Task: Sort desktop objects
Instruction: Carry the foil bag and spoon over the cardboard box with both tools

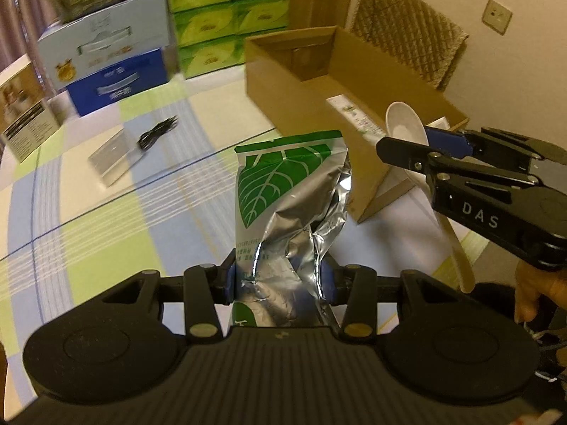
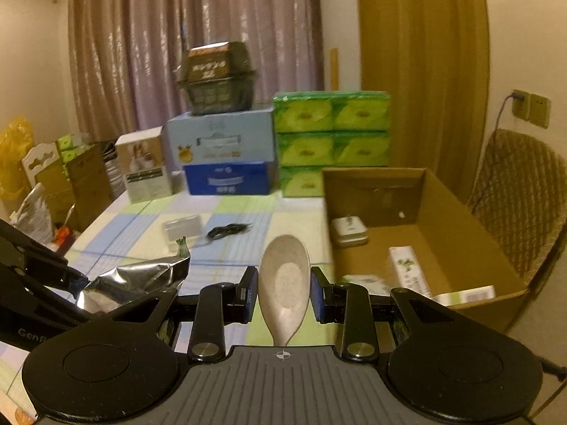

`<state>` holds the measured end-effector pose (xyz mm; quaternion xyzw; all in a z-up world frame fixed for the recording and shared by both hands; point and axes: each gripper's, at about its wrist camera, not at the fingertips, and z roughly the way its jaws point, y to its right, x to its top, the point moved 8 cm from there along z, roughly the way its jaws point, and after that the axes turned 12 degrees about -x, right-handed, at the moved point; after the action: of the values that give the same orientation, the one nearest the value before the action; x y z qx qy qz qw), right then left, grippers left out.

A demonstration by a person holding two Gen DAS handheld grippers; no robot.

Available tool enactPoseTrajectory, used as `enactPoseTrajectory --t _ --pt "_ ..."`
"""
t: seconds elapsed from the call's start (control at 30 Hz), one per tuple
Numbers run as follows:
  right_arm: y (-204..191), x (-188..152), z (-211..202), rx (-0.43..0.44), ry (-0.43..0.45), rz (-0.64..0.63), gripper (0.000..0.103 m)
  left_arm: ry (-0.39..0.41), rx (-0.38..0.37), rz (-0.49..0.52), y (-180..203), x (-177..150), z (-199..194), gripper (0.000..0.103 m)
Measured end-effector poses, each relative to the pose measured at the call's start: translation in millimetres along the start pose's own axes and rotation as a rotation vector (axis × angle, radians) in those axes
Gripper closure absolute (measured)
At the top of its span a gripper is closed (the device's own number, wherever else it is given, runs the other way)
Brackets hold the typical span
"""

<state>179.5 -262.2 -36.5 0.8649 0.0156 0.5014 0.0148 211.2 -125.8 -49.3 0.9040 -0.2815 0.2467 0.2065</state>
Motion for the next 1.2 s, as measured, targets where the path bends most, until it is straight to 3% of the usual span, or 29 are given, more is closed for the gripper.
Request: enactPoseTrajectory --t 0.43,0.67,1.2 --pt "85 26 12 -0.088 0.005 0.037 0.075 0.034 -0.075 0.038 53 66 26 0.064" --pt "122 41 31 -0.095 -0.017 0.050 0.075 0.058 -0.120 -0.002 70 104 49 0.064" --pt "164 58 84 -0.093 -0.068 0.031 0.075 0.065 -0.154 -0.071 77 163 97 0.064"
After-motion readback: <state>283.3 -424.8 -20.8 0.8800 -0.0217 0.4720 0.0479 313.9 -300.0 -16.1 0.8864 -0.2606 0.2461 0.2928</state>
